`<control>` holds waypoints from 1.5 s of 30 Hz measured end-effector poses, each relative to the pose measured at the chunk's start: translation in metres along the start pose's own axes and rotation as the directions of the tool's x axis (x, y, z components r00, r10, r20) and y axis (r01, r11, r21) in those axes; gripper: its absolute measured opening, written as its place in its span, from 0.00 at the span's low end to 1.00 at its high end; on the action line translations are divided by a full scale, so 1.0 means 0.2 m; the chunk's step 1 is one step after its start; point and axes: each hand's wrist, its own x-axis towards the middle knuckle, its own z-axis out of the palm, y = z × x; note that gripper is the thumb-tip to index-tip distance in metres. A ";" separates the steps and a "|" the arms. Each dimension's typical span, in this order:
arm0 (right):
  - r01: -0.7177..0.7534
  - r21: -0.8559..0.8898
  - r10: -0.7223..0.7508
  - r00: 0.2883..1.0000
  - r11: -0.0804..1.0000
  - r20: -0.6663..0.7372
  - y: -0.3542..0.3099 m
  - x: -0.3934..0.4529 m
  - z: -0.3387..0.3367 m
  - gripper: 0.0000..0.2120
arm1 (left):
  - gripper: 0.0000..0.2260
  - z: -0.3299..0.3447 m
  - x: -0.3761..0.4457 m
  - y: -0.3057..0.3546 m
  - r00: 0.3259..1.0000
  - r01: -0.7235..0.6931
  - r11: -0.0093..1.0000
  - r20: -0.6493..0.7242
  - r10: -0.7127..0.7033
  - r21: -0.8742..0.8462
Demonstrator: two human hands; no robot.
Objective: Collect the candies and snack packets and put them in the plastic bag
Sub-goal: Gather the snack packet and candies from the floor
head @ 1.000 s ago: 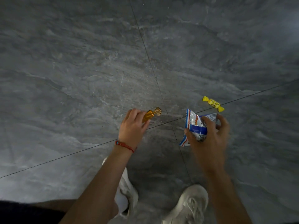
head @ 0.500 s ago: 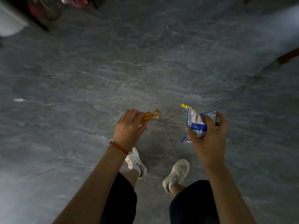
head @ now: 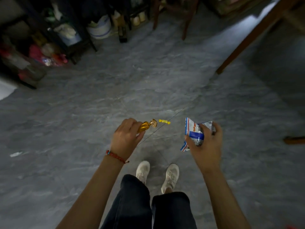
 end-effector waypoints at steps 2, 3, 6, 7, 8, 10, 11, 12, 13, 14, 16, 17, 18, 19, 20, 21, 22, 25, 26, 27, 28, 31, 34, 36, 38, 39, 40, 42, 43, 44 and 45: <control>-0.065 0.008 0.066 0.996 0.998 -0.067 0.03 -0.02 -0.08 0.23 | 0.10 0.02 0.07 0.05 0.998 -0.060 0.998 0.028 0.061 -0.036; -0.097 0.013 0.098 0.990 0.995 -0.102 0.05 -0.02 -0.11 0.23 | 0.10 0.04 0.10 0.08 0.994 -0.091 0.994 0.047 0.094 -0.054; -0.174 0.031 0.177 0.962 0.984 -0.208 0.12 -0.06 -0.22 0.24 | 0.12 0.08 0.23 0.18 0.974 -0.198 0.974 0.093 0.208 -0.106; -0.204 0.037 0.207 0.949 0.978 -0.237 0.15 -0.08 -0.25 0.24 | 0.12 0.10 0.27 0.22 0.963 -0.235 0.964 0.106 0.248 -0.123; -0.239 0.043 0.241 0.935 0.970 -0.259 0.17 -0.10 -0.28 0.25 | 0.13 0.12 0.30 0.26 0.951 -0.269 0.953 0.116 0.285 -0.140; -0.306 0.051 0.307 0.906 0.951 -0.293 0.23 -0.13 -0.35 0.25 | 0.13 0.16 0.37 0.34 0.929 -0.321 0.932 0.135 0.344 -0.167; -0.334 0.054 0.334 0.891 0.941 -0.309 0.26 -0.15 -0.39 0.26 | 0.13 0.18 0.40 0.39 0.917 -0.343 0.922 0.151 0.370 -0.177; -0.357 0.058 0.356 0.876 0.932 -0.327 0.30 -0.16 -0.43 0.26 | 0.13 0.21 0.43 0.44 0.903 -0.367 0.912 0.165 0.397 -0.185; -0.376 0.061 0.373 0.861 0.925 -0.345 0.34 -0.17 -0.47 0.25 | 0.13 0.23 0.46 0.49 0.891 -0.386 0.902 0.176 0.419 -0.194; -0.393 0.064 0.389 0.847 0.917 -0.363 0.38 -0.17 -0.51 0.25 | 0.13 0.26 0.48 0.55 0.880 -0.404 0.891 0.178 0.441 -0.206; -0.421 0.073 0.414 0.821 0.904 -0.393 0.48 -0.15 -0.59 0.25 | 0.10 0.32 0.55 0.66 0.856 -0.432 0.870 0.196 0.479 -0.237; -0.431 0.077 0.424 0.811 0.899 -0.404 0.53 -0.13 -0.63 0.25 | 0.09 0.36 0.59 0.72 0.845 -0.441 0.863 0.210 0.492 -0.247; -0.439 0.080 0.431 0.803 0.895 -0.412 0.59 -0.10 -0.68 0.25 | 0.07 0.40 0.63 0.78 0.836 -0.448 0.858 0.224 0.501 -0.251; -0.444 0.082 0.435 0.797 0.892 -0.419 0.64 -0.07 -0.73 0.25 | 0.07 0.44 0.67 0.85 0.831 -0.443 0.860 0.245 0.500 -0.251; -0.448 0.085 0.439 0.793 0.890 -0.423 0.70 -0.04 -0.78 0.25 | 0.10 0.48 0.71 0.91 0.827 -0.438 0.863 0.263 0.497 -0.253; -0.447 0.092 0.440 0.790 0.890 -0.427 0.76 -0.01 -0.84 0.25 | 0.11 0.52 0.75 0.99 0.824 -0.436 0.863 0.272 0.497 -0.257; -0.445 0.099 0.441 0.788 0.890 -0.429 0.81 0.03 -0.89 0.25 | 0.12 0.55 0.80 1.06 0.821 -0.444 0.857 0.266 0.505 -0.261; -0.442 0.108 0.443 0.787 0.890 -0.430 0.95 0.14 -1.06 0.25 | 0.11 0.62 0.92 1.28 0.815 -0.459 0.849 0.257 0.519 -0.261; -0.435 0.116 0.441 0.791 0.893 -0.424 0.99 0.17 -1.11 0.25 | 0.10 0.64 0.96 1.33 0.820 -0.461 0.850 0.245 0.518 -0.255; -0.423 0.125 0.434 0.797 0.897 -0.419 1.03 0.21 -1.16 0.25 | 0.08 0.66 1.00 1.39 0.826 -0.460 0.853 0.235 0.513 -0.247; -0.413 0.133 0.430 0.803 0.901 -0.414 1.07 0.25 -1.21 0.24 | 0.07 0.69 1.04 1.43 0.832 -0.456 0.856 0.224 0.507 -0.242; -0.401 0.135 0.420 0.810 0.906 -0.409 1.17 0.40 -1.33 0.24 | 0.14 0.75 1.17 1.57 0.842 -0.427 0.868 0.238 0.483 -0.253; -0.373 0.131 0.392 0.811 0.918 -0.434 1.25 0.59 -1.43 0.24 | 0.15 0.84 1.34 1.69 0.848 -0.425 0.867 0.221 0.482 -0.259; -0.351 0.120 0.366 0.811 0.928 -0.457 1.28 0.70 -1.47 0.24 | 0.14 0.89 1.46 1.75 0.850 -0.435 0.861 0.195 0.489 -0.263; -0.341 0.126 0.360 0.812 0.932 -0.460 1.37 0.87 -1.52 0.25 | 0.14 0.99 1.63 1.82 0.846 -0.448 0.853 0.180 0.501 -0.268; -0.341 0.132 0.362 0.811 0.931 -0.460 1.40 0.95 -1.54 0.25 | 0.14 1.03 1.71 1.86 0.843 -0.455 0.848 0.175 0.508 -0.270; -0.337 0.135 0.360 0.809 0.932 -0.465 1.44 1.05 -1.57 0.25 | 0.14 1.08 1.81 1.90 0.838 -0.463 0.842 0.174 0.517 -0.276; -0.327 0.131 0.349 0.808 0.936 -0.474 1.51 1.25 -1.62 0.25 | 0.13 1.18 2.01 1.98 0.831 -0.475 0.835 0.170 0.530 -0.278; -0.328 0.129 0.348 0.805 0.936 -0.481 1.54 1.35 -1.66 0.25 | 0.12 1.23 2.11 2.01 0.828 -0.479 0.833 0.174 0.534 -0.276; -0.335 0.128 0.354 0.799 0.933 -0.487 1.56 1.45 -1.70 0.25 | 0.09 1.27 2.22 2.05 0.825 -0.483 0.832 0.177 0.537 -0.273; -0.346 0.127 0.361 0.791 0.930 -0.493 1.58 1.55 -1.74 0.25 | 0.07 1.31 2.32 2.08 0.821 -0.483 0.832 0.189 0.539 -0.273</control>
